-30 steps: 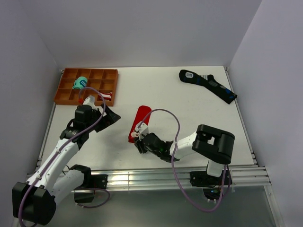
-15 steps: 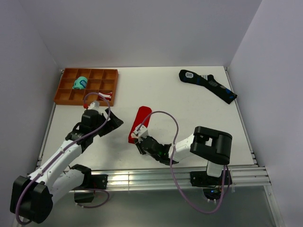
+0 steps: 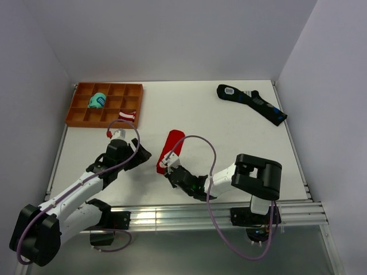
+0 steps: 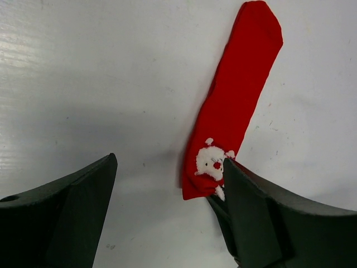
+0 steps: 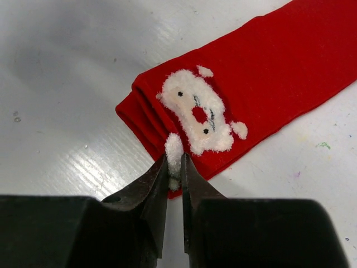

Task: Roll the socks
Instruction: Roll the sock at the center of the board.

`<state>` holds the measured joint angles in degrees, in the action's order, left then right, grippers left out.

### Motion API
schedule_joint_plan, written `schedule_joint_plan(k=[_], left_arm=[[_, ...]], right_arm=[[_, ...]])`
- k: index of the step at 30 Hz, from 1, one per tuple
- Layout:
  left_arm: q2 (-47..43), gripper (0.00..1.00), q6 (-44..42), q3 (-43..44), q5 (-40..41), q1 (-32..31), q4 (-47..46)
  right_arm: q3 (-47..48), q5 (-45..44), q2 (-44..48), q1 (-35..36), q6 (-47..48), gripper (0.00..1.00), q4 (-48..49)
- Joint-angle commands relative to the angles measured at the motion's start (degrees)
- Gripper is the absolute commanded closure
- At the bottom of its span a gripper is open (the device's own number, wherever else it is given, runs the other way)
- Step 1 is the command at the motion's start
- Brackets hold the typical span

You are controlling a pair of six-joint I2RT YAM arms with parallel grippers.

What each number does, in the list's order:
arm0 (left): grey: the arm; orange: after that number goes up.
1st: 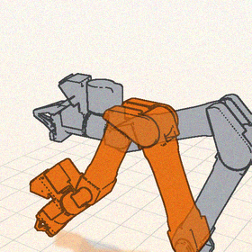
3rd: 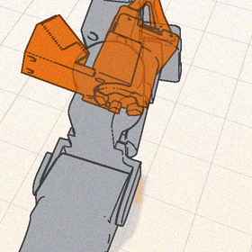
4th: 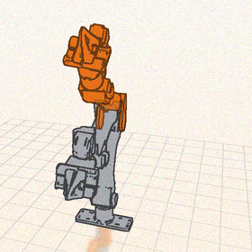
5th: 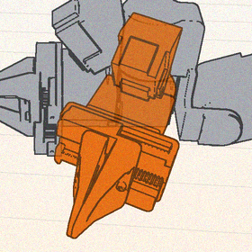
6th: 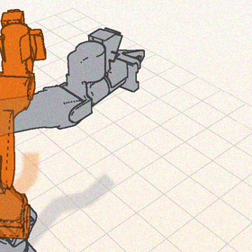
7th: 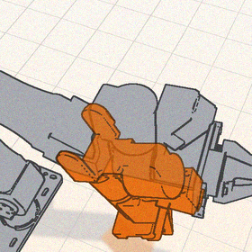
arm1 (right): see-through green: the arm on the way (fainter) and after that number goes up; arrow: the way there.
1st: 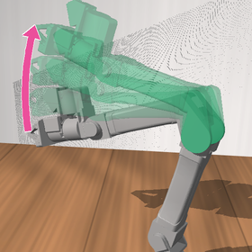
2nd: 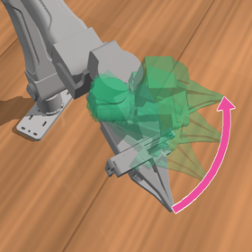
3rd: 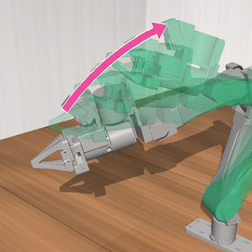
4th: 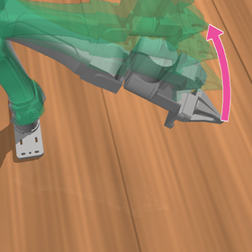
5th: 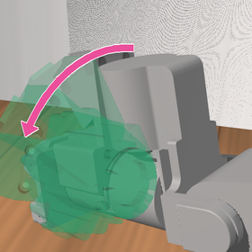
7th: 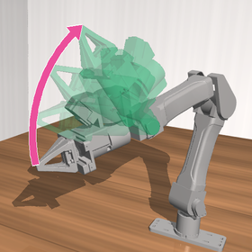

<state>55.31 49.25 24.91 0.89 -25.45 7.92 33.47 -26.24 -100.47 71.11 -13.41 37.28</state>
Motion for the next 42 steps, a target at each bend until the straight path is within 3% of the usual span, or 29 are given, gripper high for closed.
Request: schedule_joint_plan(k=[1, 5, 10, 18, 27, 29, 35, 39, 42], left_arm=[[0.15, 0.18, 0.84, -1.17, 3.24, -1.44, -5.19], [1.29, 0.22, 0.32, -2.31, 5.26, -3.11, -7.39], [1.65, 0.37, -0.65, -4.25, 6.94, -5.57, -11.78], [-1.61, 0.56, -1.00, -12.86, 5.01, -6.89, -24.60], [-3.28, 0.64, -1.80, -17.61, 4.12, -7.24, -33.49], [-3.10, 0.69, -1.36, -18.31, 4.04, -7.24, -36.03], [-3.98, 0.66, -1.79, -22.88, 4.56, -9.61, -43.51], [-6.52, 0.47, -1.36, -26.73, 6.84, -11.90, -46.85], [-11.69, 0.44, -0.65, -30.43, 9.13, -13.57, -47.74]], right_arm=[[0.80, 3.20, 1.67, 0.17, -0.65, 0.82, -6.50], [2.56, 7.95, 3.25, -0.80, -1.35, 0.85, -10.90], [6.33, 14.19, 4.40, -2.81, -2.06, 0.87, -18.80], [8.18, 31.92, 5.29, -11.16, -5.84, 0.87, -22.68], [15.48, 49.78, -1.22, -18.02, -7.24, 0.89, -30.42], [15.92, 54.88, -1.84, -19.78, -7.59, 0.89, -30.60], [20.40, 66.12, -5.88, -24.87, -9.88, 0.89, -36.65], [22.95, 68.78, -7.46, -27.16, -10.58, 0.91, -40.96], [25.93, 69.04, -9.57, -27.95, -9.53, 0.91, -47.19]])
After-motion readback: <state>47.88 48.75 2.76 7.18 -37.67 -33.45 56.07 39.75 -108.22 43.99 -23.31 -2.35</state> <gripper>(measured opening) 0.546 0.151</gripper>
